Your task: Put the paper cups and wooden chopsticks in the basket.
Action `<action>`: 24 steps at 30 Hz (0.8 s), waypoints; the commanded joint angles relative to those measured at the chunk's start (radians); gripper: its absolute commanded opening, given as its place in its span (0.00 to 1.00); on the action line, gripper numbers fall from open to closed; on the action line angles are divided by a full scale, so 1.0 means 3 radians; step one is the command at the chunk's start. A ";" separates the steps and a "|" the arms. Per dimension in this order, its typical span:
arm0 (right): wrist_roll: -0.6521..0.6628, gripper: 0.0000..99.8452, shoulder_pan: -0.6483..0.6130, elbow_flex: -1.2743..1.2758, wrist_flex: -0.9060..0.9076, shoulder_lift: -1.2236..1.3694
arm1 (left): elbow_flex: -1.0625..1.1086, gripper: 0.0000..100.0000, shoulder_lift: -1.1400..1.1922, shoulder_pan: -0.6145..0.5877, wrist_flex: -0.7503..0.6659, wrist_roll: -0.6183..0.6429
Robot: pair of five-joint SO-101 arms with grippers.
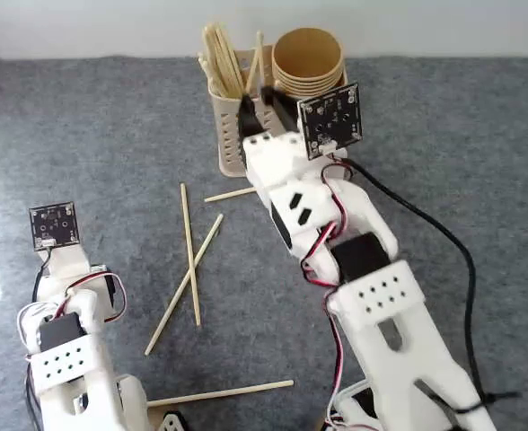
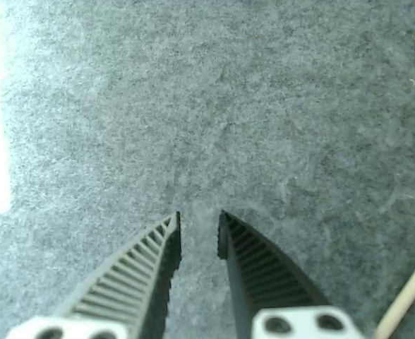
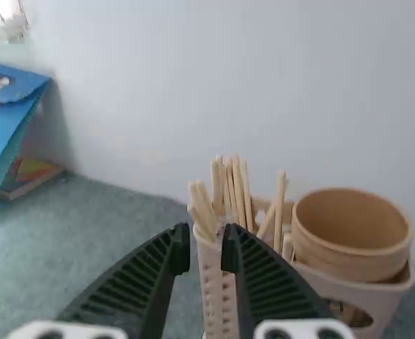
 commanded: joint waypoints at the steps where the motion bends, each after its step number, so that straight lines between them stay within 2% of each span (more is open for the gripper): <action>1: -0.0143 0.09 -0.0038 -0.0020 0.0678 -0.0217 | -0.0192 0.09 -0.0061 -0.0005 -0.0072 0.0010; 5: -0.0471 0.09 -0.0095 -0.0020 0.1179 -0.0095 | -0.0207 0.09 -0.0061 -0.0036 -0.0066 0.0026; 8: -0.0629 0.09 -0.0192 -0.0020 0.1363 0.0115 | -0.0253 0.09 -0.0066 -0.0220 -0.0066 0.0031; 16: -0.1115 0.09 -0.0488 -0.0317 0.1378 0.1123 | -0.0284 0.09 -0.0066 -0.0711 -0.0230 0.0353; 24: -0.1406 0.09 -0.0662 -0.1069 0.1440 0.2294 | -0.0289 0.09 -0.0066 -0.0762 -0.0235 0.0394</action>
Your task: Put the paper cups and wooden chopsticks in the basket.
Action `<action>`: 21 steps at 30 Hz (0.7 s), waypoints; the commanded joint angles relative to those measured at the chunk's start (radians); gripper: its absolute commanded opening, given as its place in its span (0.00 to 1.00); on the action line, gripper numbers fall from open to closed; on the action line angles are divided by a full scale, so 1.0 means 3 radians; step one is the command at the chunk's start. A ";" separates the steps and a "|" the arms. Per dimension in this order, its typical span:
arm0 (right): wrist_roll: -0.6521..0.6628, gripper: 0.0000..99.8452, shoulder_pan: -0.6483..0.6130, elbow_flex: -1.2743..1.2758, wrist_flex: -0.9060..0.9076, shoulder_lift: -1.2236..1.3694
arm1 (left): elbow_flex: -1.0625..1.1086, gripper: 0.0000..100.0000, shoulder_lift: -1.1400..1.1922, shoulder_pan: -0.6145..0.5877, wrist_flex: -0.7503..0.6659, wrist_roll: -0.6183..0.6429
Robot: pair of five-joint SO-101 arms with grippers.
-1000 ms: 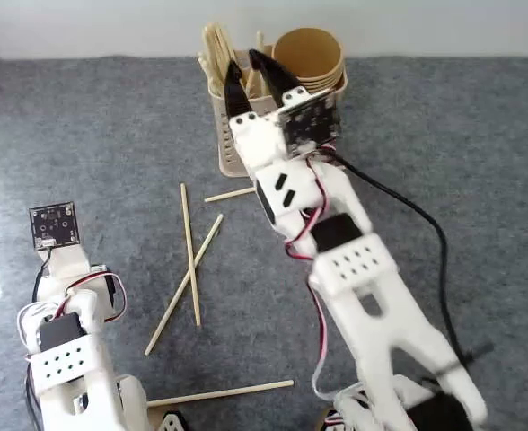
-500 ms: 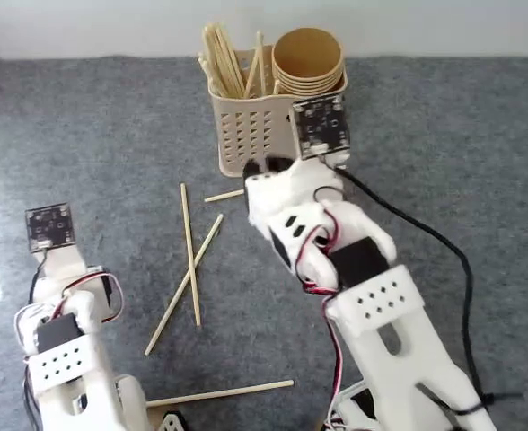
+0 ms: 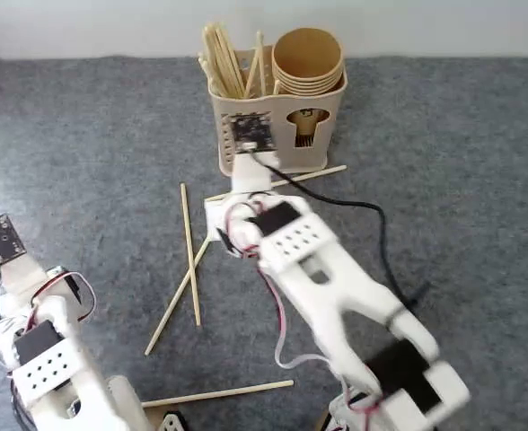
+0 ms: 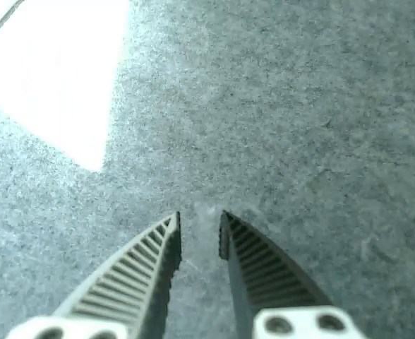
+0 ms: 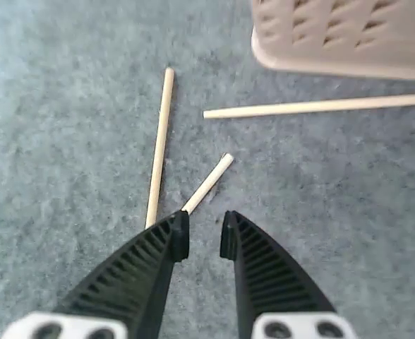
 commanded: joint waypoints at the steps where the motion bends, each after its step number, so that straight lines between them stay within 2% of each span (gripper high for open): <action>1: -0.0164 0.09 -0.0110 -0.0445 0.0023 0.0361 | -0.0212 0.09 -0.0066 -0.0031 -0.0066 0.0031; 14: -0.0506 0.09 -0.0263 -0.1192 0.0023 0.1440 | -0.0212 0.09 -0.0066 -0.0026 -0.0066 0.0031; 21: -0.0527 0.09 -0.0238 -0.1243 0.0069 0.1578 | -0.0207 0.09 -0.0066 -0.0020 -0.0066 0.0031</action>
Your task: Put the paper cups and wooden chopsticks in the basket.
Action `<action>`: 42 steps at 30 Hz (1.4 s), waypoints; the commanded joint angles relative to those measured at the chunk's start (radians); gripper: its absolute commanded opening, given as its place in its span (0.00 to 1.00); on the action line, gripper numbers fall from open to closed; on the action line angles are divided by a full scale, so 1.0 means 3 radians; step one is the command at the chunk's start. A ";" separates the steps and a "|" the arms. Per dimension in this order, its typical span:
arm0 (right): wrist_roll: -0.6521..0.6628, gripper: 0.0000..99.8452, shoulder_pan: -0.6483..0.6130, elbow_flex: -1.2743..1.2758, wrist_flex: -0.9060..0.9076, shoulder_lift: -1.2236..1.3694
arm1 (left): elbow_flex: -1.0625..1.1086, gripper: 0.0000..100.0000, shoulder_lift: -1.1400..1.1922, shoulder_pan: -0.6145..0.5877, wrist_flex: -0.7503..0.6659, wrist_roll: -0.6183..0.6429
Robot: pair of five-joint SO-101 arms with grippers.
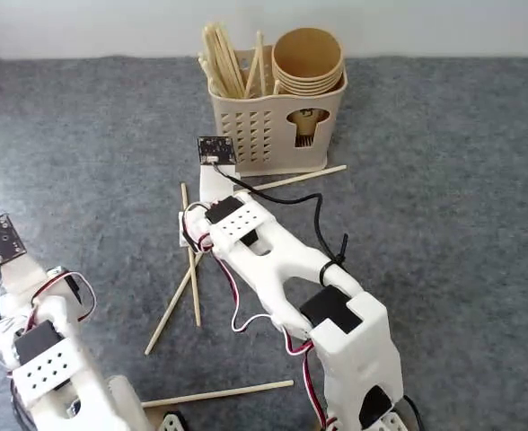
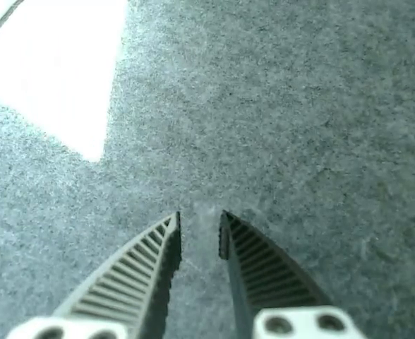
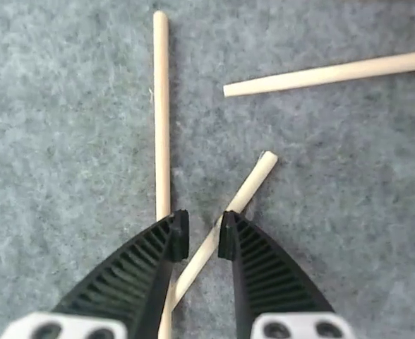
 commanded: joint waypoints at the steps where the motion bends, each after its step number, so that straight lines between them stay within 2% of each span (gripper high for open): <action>1: -0.0031 0.09 0.0013 -0.0184 0.0095 -0.0033 | -0.0207 0.09 -0.0061 -0.0015 -0.0066 0.0031; 9: -0.0015 0.09 0.0207 -0.0261 0.0315 -0.0008 | -0.0207 0.09 -0.0061 -0.0010 -0.0066 0.0031; 19: -0.0005 0.09 0.0151 -0.0266 0.0100 0.0049 | -0.0207 0.09 -0.0061 -0.0010 -0.0066 0.0031; 28: -0.0005 0.09 0.0151 -0.0655 0.0136 0.0555 | -0.0197 0.09 -0.0061 0.0046 -0.0066 0.0015; 33: -0.0005 0.08 0.0151 -0.0956 0.0657 0.0637 | -0.0197 0.09 -0.0061 0.0056 -0.0066 0.0015; 37: -0.0005 0.00 0.0171 -0.1187 0.1112 0.0611 | -0.0197 0.09 -0.0061 0.0056 -0.0066 0.0015; 42: 0.0015 0.01 0.0176 -0.1488 0.1619 0.0601 | -0.0197 0.09 -0.0061 0.0056 -0.0066 0.0015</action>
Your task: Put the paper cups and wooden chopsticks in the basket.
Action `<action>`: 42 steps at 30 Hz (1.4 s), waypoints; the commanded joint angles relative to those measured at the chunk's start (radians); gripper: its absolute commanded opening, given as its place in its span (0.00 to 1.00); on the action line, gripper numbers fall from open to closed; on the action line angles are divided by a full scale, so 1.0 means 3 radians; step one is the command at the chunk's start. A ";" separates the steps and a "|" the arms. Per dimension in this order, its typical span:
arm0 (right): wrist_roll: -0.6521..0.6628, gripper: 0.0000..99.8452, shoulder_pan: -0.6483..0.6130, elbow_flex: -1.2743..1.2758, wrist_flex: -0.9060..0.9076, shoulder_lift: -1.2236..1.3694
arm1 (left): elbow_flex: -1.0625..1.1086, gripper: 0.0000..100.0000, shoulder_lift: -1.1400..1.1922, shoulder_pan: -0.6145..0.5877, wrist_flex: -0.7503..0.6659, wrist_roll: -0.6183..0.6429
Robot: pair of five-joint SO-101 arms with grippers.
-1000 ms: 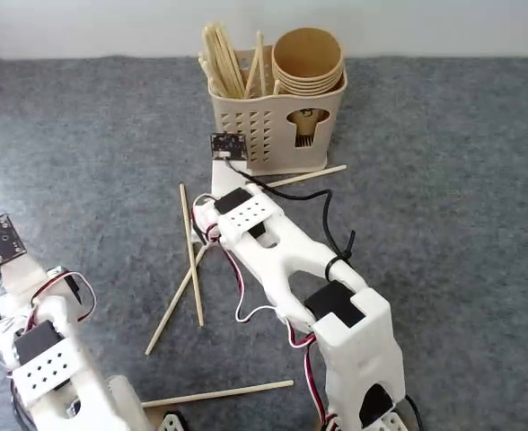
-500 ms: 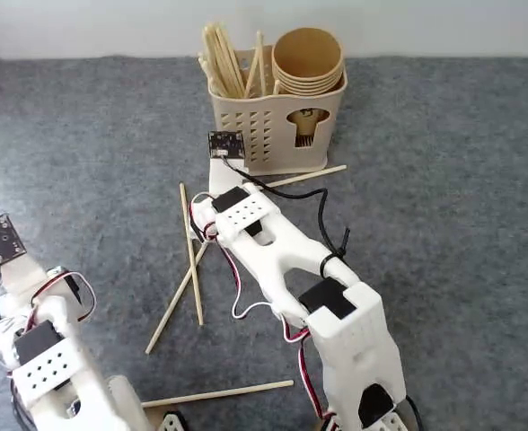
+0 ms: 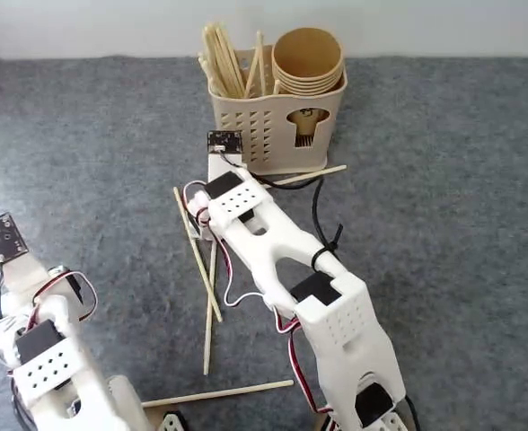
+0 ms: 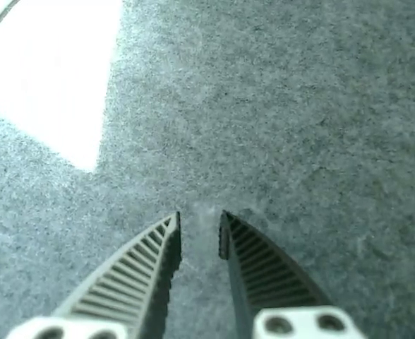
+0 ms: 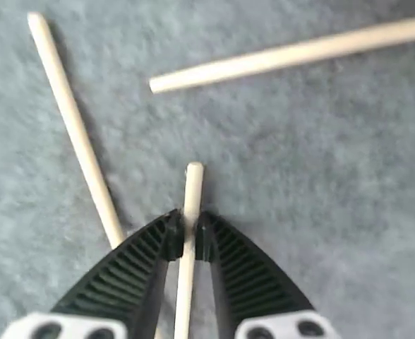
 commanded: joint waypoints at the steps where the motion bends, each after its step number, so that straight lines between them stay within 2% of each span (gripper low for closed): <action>1: 0.0072 0.01 0.0003 -0.0322 0.0427 -0.0090 | -0.0197 0.09 -0.0061 0.0020 -0.0066 0.0015; 8: 0.0404 0.01 0.0100 -0.0435 0.1061 -0.0734 | -0.0197 0.09 -0.0061 0.0020 -0.0066 0.0015; 13: 0.0757 0.01 0.0325 -0.0435 0.1455 -0.1373 | -0.0197 0.09 -0.0061 0.0020 -0.0066 0.0010; 21: 0.1197 0.01 0.0627 -0.0445 0.1481 -0.2166 | -0.0197 0.09 -0.0061 0.0020 -0.0066 0.0010; 29: 0.1309 0.01 0.0616 -0.0445 0.0831 -0.2867 | -0.0197 0.09 -0.0061 0.0020 -0.0066 0.0010; 38: 0.1299 0.01 0.0632 -0.0440 -0.0008 -0.3030 | -0.0197 0.09 -0.0061 0.0020 -0.0066 0.0010; 42: 0.1289 0.01 0.0632 -0.0425 -0.0059 -0.3184 | -0.0192 0.09 -0.0061 0.0020 -0.0066 0.0010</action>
